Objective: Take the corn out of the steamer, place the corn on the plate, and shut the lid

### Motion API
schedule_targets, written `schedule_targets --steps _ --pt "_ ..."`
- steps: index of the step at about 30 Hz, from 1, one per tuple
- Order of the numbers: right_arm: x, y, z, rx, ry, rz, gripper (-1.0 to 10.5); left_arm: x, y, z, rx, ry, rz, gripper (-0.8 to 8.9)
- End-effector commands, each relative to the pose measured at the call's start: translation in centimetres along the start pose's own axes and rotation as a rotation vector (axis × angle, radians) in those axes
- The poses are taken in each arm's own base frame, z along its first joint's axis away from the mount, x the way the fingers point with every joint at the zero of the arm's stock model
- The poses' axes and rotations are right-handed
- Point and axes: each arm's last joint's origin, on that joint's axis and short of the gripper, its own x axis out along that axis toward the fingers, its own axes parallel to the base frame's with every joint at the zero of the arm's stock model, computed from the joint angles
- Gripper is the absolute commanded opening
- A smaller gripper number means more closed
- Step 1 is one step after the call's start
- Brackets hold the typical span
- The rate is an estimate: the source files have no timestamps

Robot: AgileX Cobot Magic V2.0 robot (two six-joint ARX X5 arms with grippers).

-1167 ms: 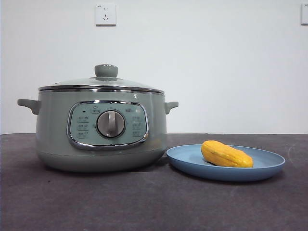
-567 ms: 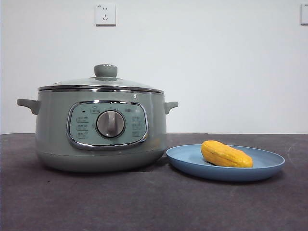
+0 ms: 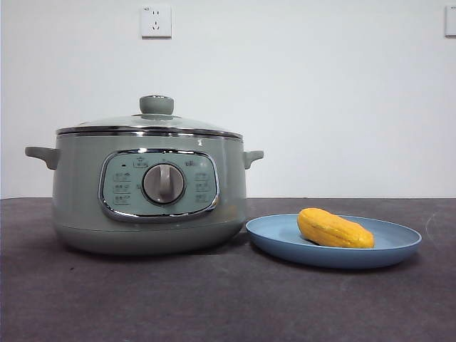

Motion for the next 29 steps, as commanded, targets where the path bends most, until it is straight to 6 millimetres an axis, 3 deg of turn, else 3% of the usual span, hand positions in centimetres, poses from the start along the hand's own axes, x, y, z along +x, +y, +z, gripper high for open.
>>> schedule_targets --steps 1,5,8,14,17,21,24,29 --pt "0.0 0.0 0.0 -0.003 0.0 0.0 0.0 -0.4 0.3 -0.1 0.025 -0.007 0.036 -0.04" --pt "0.0 0.0 0.0 -0.003 0.0 0.0 0.0 -1.0 0.7 -0.4 0.021 -0.008 0.118 -0.03" --pt "0.0 0.0 0.0 -0.003 0.0 0.0 0.0 -2.6 1.0 -0.9 0.024 -0.062 0.169 -0.03" --pt "0.0 0.0 0.0 -0.003 0.0 0.0 0.0 -7.9 2.1 -1.9 0.094 -0.532 0.366 -0.03" --pt "0.0 0.0 0.0 -0.003 0.0 0.0 0.0 -8.7 2.6 -3.7 0.104 -0.683 0.483 -0.03" --pt "0.0 0.0 0.0 -0.003 0.0 0.0 0.0 -7.5 3.2 -7.6 0.091 -0.791 0.651 -0.03" --pt "0.0 0.0 0.0 -0.003 0.0 0.0 0.0 -5.0 3.7 -11.5 0.037 -0.789 0.778 -0.03" --pt "0.0 0.0 0.0 -0.003 0.0 0.0 0.0 -0.5 4.1 -17.2 -0.007 -0.749 0.832 -0.03"
